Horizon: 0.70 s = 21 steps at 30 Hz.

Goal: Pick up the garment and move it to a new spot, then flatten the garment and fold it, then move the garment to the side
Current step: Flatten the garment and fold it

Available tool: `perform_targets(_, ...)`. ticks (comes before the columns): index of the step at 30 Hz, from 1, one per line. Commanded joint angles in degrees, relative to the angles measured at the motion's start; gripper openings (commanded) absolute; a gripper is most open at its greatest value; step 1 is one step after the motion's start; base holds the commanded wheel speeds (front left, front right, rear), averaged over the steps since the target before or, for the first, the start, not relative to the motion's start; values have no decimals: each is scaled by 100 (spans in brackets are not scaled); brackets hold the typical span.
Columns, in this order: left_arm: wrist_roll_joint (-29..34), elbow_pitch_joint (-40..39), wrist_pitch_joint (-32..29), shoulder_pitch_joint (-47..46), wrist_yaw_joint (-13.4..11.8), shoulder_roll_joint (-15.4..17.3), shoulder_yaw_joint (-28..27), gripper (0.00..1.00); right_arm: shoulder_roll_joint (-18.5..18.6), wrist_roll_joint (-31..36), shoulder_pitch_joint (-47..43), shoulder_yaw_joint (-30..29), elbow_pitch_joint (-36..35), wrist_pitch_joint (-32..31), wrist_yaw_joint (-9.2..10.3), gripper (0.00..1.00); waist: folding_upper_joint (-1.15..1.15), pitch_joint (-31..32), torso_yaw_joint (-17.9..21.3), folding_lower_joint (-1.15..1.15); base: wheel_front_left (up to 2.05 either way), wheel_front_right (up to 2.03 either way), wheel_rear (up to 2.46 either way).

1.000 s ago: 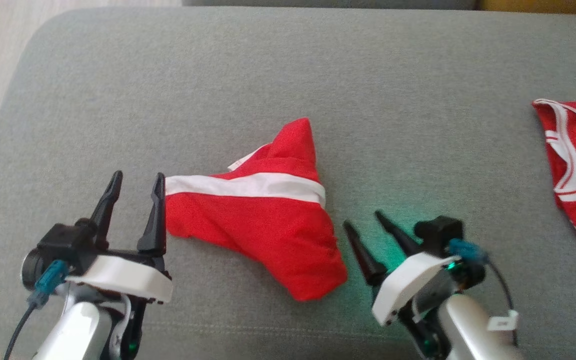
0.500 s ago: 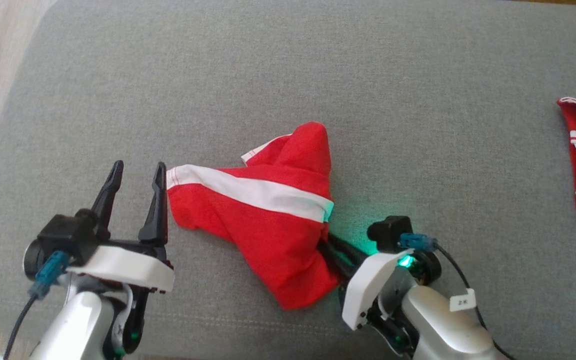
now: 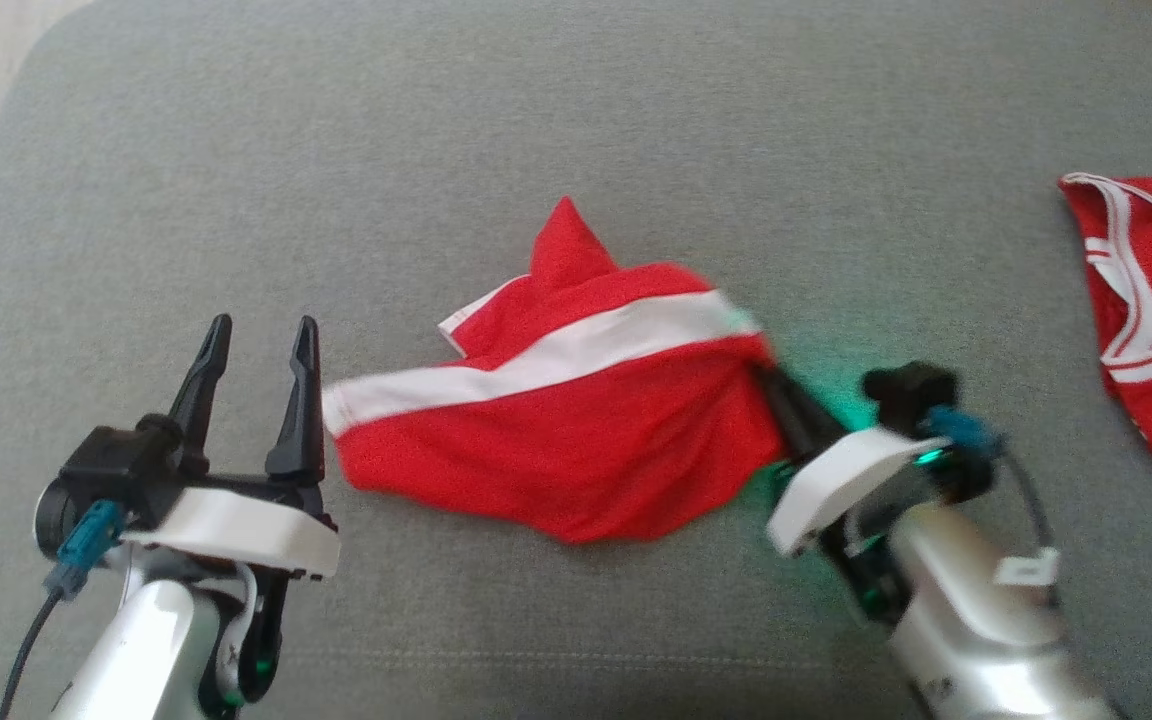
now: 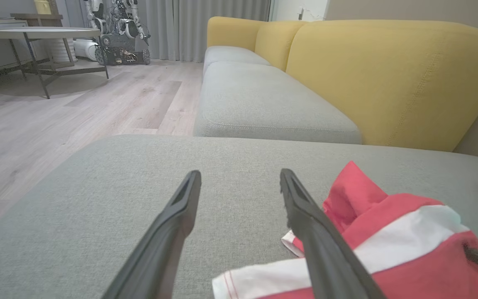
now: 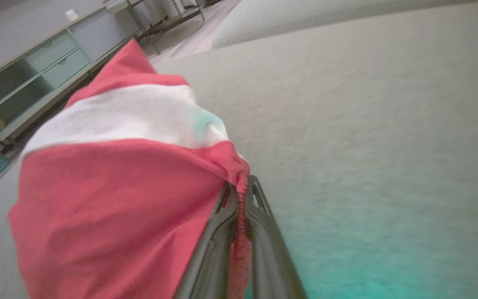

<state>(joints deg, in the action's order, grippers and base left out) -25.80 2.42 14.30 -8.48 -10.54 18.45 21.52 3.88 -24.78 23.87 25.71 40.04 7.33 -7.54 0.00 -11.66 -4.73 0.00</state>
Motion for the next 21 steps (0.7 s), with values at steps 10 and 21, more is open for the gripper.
perform_targets(10, 62, -237, 67, -154, 58, 86, -283, 100, 215, 1542, -409, -2013, -1511, -417, 5, 0, 0, -45, 336, 0, 0, 0, 0)
perform_targets(21, 93, -194, 69, -208, 119, 55, -248, 100, -96, 1927, -1485, -1990, -2330, -1147, 5, 100, 0, -108, 383, 0, 0, 0, 0)
